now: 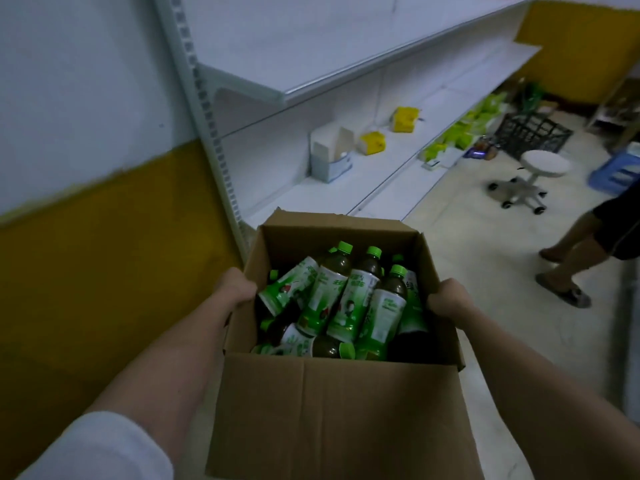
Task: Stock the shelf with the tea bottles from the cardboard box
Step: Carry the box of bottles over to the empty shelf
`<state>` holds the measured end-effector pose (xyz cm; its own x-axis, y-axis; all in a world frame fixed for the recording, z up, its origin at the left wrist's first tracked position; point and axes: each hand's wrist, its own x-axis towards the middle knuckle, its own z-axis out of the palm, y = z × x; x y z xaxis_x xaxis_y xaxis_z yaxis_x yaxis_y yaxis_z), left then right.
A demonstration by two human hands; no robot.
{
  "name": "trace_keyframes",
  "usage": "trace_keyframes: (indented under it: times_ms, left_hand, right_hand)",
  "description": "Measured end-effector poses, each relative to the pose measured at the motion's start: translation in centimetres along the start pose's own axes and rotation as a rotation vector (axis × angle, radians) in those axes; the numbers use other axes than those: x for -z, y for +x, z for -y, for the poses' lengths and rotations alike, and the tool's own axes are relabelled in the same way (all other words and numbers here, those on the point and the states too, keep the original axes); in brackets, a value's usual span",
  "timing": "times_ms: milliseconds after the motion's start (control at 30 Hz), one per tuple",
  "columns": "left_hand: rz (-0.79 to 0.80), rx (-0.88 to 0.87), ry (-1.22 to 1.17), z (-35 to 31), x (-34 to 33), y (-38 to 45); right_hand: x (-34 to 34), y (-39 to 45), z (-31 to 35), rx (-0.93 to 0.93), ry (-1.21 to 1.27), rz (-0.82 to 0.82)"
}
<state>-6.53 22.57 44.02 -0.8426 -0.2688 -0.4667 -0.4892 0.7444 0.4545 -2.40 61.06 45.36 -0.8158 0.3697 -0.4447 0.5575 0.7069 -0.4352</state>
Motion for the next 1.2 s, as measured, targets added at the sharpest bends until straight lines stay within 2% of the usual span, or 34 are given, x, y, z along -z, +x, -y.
trace_keyframes:
  times_ms: [333,600,967,1200]
  left_hand:
    - [0.037,-0.087,0.13,-24.6,-7.7,6.0]
    - [0.068,-0.182,0.161,-43.9,-12.0,13.0]
    - [0.17,-0.322,0.196,-69.7,-18.7,29.2]
    - [0.177,-0.373,0.21,-86.2,-23.1,37.1]
  right_hand:
    - [15.9,14.5,-7.9,-0.106,0.114,-0.069]
    - [29.1,27.5,-10.9,-0.14,0.148,-0.14]
    - [39.7,49.0,-12.9,-0.29,0.27,-0.23]
    - [47.6,63.1,-14.7,-0.368,0.207,-0.235]
